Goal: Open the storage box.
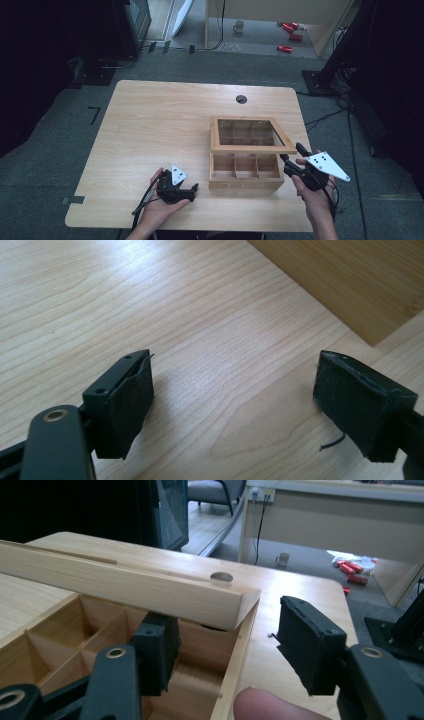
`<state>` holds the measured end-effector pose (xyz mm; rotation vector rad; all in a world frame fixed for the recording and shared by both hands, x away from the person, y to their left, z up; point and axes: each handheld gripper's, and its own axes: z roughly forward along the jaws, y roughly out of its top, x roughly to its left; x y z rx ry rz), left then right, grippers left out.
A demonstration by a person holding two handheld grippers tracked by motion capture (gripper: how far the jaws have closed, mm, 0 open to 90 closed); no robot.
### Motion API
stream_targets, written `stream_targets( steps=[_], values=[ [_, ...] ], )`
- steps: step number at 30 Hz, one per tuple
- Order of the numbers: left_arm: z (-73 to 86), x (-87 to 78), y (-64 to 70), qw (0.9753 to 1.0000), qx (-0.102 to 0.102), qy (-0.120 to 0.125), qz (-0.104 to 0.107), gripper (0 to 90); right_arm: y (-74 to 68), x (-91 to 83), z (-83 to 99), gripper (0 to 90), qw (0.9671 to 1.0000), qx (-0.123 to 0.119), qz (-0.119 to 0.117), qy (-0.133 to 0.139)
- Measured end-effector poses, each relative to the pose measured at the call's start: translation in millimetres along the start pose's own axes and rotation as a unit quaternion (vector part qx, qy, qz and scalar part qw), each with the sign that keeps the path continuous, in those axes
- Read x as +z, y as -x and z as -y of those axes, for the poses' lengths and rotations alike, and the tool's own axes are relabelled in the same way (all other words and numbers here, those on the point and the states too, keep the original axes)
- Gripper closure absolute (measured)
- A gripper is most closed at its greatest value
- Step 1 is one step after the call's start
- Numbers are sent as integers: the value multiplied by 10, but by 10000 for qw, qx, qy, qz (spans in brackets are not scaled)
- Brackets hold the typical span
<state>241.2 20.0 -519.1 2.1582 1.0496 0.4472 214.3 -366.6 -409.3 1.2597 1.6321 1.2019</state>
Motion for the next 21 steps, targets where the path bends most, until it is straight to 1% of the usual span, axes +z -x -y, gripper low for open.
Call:
stream_targets(
  steps=[4, 5, 7, 8, 9, 13, 17, 19, 20, 21],
  values=[
    [-1, 1, 2, 10000, -9, 6, -15, 165, 23, 62, -97, 395, 9998, -168, 50, 71],
    [-1, 0, 0, 10000, -13, 2, -8, 165, 35, 106, -130, 386, 9996, -244, 40, 127],
    [-1, 0, 3, 10000, -26, 3, -5, 165, 39, 121, -142, 371, 9996, -242, 27, 128],
    [-1, 0, 1, 10000, -19, -1, -1, 165, 61, 164, -174, 369, 9993, -318, -58, 194],
    [-1, 0, 1, 10000, -19, -1, -1, 165, 61, 164, -174, 369, 9993, -318, -58, 194],
    [0, 1, 3, 10000, -33, 8, 2, 165, 99, 223, -241, 370, 9984, -446, -168, 290],
    [-1, 2, 5, 10000, -44, 13, 4, 165, 139, 278, -315, 376, 9974, -519, -321, 386],
    [-1, 2, 6, 10000, -51, 12, 8, 165, 180, 320, -359, 401, 9967, -502, -453, 449],
    [-1, 2, 6, 10000, -51, 12, 8, 165, 180, 320, -359, 401, 9967, -502, -453, 449],
    [-1, 2, 5, 10000, -49, 9, 6, 165, 199, 340, -377, 419, 9963, -492, -516, 475]
  ],
)
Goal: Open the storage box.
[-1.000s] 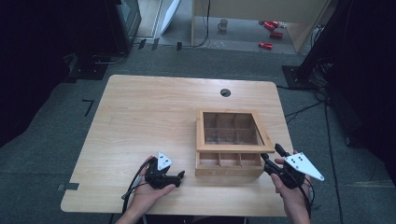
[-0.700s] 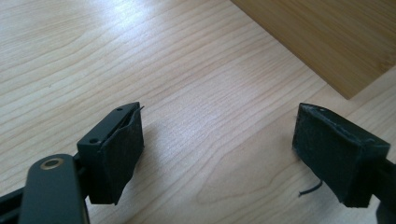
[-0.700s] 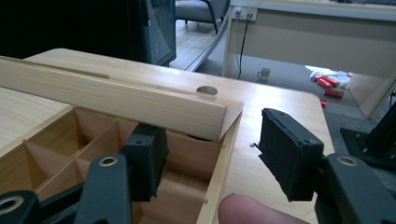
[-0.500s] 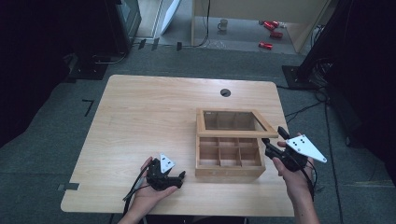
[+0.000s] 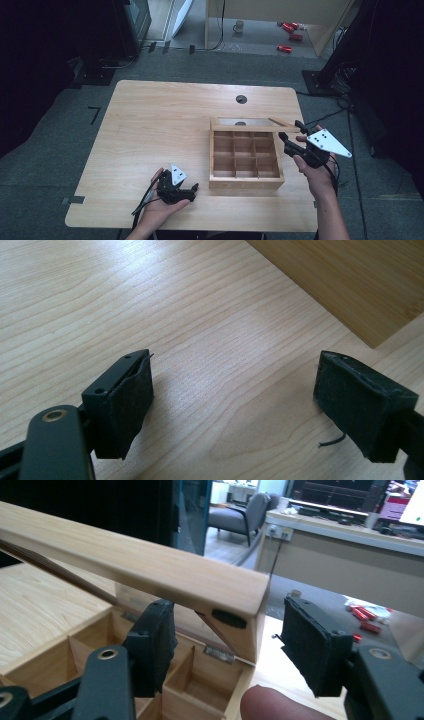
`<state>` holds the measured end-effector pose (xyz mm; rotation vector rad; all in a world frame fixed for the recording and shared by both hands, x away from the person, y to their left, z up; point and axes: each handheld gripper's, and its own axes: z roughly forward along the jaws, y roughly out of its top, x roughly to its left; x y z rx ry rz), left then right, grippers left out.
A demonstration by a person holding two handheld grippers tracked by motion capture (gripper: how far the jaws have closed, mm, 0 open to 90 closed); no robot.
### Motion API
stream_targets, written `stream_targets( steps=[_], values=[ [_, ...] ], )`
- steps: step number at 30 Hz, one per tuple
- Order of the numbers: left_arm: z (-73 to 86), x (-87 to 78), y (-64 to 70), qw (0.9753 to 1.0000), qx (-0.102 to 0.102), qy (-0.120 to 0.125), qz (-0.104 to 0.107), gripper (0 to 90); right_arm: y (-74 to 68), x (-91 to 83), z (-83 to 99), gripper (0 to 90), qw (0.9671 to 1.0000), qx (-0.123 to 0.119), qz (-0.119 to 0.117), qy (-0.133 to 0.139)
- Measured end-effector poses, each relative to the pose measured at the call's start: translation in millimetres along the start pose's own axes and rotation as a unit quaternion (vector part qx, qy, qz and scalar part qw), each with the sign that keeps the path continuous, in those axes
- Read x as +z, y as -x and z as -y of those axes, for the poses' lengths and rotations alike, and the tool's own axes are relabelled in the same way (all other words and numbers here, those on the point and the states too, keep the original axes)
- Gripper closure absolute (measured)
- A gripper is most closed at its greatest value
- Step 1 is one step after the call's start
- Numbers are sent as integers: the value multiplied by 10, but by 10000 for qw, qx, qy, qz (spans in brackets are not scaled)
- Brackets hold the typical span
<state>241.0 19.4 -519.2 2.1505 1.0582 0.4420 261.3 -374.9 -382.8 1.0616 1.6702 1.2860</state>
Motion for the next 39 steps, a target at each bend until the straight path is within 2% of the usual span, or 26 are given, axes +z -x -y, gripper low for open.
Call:
stream_targets(
  steps=[3, 6, 10, 17, 27, 39],
  values=[
    [0, 0, -1, 10000, 3, 0, -1, 165, 34, 38, -38, 485, 9999, -27, -136, 62],
    [0, 0, -1, 10000, 3, 0, -1, 165, 62, 71, -62, 506, 9998, -67, -153, 85],
    [-1, 1, 0, 10000, 10, 0, -4, 165, 148, 143, -58, 641, 9999, 58, -25, 131],
    [-3, 1, 0, 10000, 21, -10, -7, 166, 217, 208, -97, 648, 9996, 135, -127, 192],
    [-3, 1, -2, 10000, 41, -19, -9, 165, 271, 414, -290, 663, 9997, 213, 126, 82],
    [-3, 1, -1, 10000, 40, -23, -8, 165, 401, 650, -445, 666, 9989, 444, 107, -46]
  ],
)
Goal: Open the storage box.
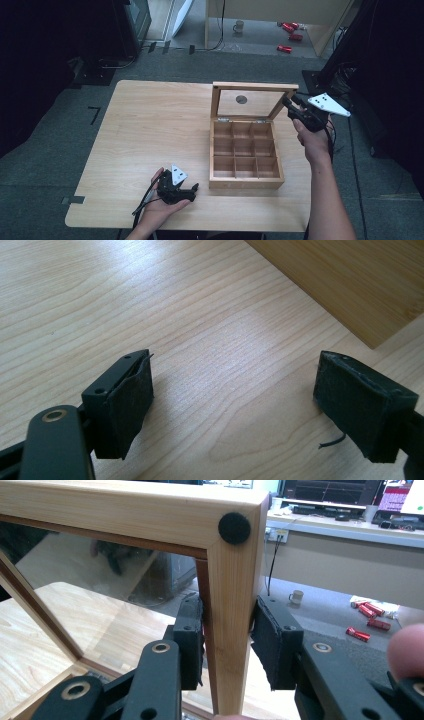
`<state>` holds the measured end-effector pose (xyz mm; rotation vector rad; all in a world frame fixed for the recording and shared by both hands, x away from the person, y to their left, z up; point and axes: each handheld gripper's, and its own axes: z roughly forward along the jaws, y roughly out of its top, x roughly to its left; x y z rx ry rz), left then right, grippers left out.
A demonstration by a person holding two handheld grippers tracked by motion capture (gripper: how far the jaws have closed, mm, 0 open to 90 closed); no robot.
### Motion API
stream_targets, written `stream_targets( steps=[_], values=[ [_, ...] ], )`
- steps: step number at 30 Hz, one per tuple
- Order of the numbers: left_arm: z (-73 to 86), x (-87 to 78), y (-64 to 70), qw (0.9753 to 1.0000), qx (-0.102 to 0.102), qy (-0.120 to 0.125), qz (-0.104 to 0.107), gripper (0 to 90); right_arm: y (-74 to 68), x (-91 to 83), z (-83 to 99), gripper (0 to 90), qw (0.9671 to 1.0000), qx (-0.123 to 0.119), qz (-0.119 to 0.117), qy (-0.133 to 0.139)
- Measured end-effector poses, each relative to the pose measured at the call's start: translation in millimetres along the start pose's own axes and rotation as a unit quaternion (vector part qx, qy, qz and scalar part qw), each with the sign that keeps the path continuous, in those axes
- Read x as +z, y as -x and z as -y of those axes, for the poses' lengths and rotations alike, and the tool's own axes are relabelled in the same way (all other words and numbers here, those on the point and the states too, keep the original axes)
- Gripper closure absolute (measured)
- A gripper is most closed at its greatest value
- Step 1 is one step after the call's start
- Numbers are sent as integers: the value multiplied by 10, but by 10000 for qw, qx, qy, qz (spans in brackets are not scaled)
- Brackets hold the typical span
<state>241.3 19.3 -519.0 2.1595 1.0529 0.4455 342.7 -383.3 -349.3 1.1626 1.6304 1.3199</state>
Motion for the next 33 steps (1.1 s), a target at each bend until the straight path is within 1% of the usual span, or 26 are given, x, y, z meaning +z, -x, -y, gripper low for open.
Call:
stream_targets(
  steps=[2, 3, 6, 7, 8, 15, 18, 22, 23, 26, 29, 30, 33],
  values=[
    [0, 0, 0, 10000, 1, 1, 0, 165, 17, 38, -28, 666, 10000, 27, -2, -41],
    [0, 0, 0, 10000, 2, 2, -4, 165, 41, 87, -57, 666, 9999, 64, -22, -75],
    [0, 0, -1, 10000, 4, 1, -4, 165, 62, 121, -78, 667, 9999, 78, -37, -107],
    [0, 0, 0, 10000, 0, -1, -1, 165, 89, 166, -100, 667, 9998, 118, -66, -129],
    [0, 0, 0, 10000, 0, -1, -1, 165, 89, 166, -100, 667, 9998, 118, -66, -129],
    [0, -1, 0, 10000, -2, -3, 0, 165, 165, 323, -173, 667, 9993, 234, -98, -256],
    [0, 1, 3, 10000, -20, 10, 3, 165, 218, 426, -207, 667, 9988, 343, -132, -325],
    [1, 2, 3, 10000, -24, 13, 2, 165, 251, 496, -226, 667, 9983, 415, -139, -374],
    [1, 2, 3, 10000, -24, 16, -1, 165, 270, 543, -238, 668, 9980, 466, -145, -413],
    [1, 2, 3, 10000, -24, 20, 1, 165, 289, 587, -247, 667, 9976, 515, -142, -441],
    [1, 3, 3, 10000, -25, 22, 3, 165, 320, 696, -270, 667, 9966, 618, -86, -537],
    [1, 3, 3, 10000, -25, 22, 3, 165, 320, 696, -270, 667, 9966, 618, -86, -537],
    [1, 3, 4, 10000, -35, 29, 1, 165, 337, 782, -279, 668, 9957, 707, -20, -599]
  ],
)
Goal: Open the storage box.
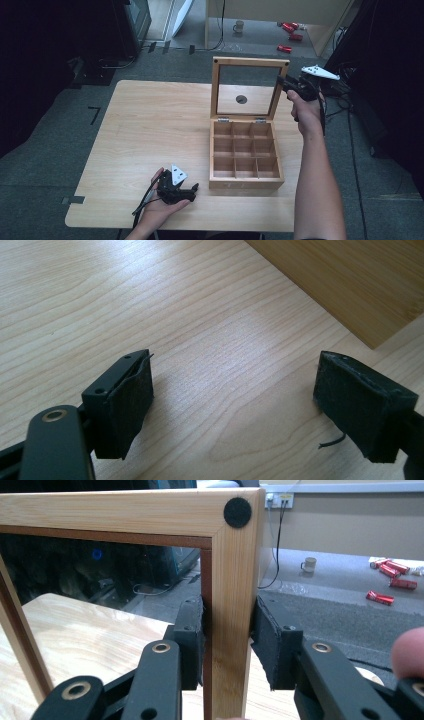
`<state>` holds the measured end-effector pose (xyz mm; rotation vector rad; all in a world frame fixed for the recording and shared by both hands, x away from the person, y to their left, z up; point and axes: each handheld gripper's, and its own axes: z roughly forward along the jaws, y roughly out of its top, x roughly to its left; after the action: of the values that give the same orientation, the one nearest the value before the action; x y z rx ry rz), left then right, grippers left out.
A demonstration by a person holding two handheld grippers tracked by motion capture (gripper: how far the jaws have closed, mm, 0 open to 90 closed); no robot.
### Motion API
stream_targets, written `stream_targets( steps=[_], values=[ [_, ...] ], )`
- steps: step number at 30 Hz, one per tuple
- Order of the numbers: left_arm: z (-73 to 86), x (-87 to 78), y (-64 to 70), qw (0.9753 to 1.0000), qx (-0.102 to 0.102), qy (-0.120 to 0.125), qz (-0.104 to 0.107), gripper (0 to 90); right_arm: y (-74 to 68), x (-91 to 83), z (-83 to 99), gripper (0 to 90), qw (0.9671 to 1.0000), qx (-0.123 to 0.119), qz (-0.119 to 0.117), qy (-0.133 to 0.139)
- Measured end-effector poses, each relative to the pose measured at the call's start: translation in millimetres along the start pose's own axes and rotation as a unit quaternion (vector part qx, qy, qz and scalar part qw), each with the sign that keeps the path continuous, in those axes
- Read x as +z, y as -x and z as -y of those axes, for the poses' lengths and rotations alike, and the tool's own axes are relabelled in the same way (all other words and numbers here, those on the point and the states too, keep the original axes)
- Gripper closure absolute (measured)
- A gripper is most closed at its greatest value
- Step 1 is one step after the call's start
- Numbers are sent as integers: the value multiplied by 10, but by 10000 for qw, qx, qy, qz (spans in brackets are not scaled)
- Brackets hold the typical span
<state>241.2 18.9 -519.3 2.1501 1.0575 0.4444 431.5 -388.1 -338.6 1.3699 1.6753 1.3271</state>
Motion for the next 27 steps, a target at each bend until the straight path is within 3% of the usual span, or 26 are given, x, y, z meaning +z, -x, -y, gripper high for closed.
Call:
stream_targets(
  steps=[8, 20, 21, 22, 27],
  values=[
    [-1, 0, -2, 10000, 18, 1, -7, 165, 3, 155, -33, 670, 9996, 135, 221, -119],
    [0, 0, 0, 10000, 18, -2, -2, 165, 6, 208, -43, 665, 9992, 237, 278, -160],
    [0, 1, 0, 10000, 19, 1, -3, 165, 5, 206, -42, 655, 9992, 255, 280, -158],
    [-1, -1, -2, 10000, 29, -7, -6, 165, -10, 203, -36, 562, 9990, 214, 333, -211],
    [-1, -1, -2, 10000, 30, -11, -6, 165, -12, 144, 9, 464, 9989, 247, 357, -169]
  ],
)
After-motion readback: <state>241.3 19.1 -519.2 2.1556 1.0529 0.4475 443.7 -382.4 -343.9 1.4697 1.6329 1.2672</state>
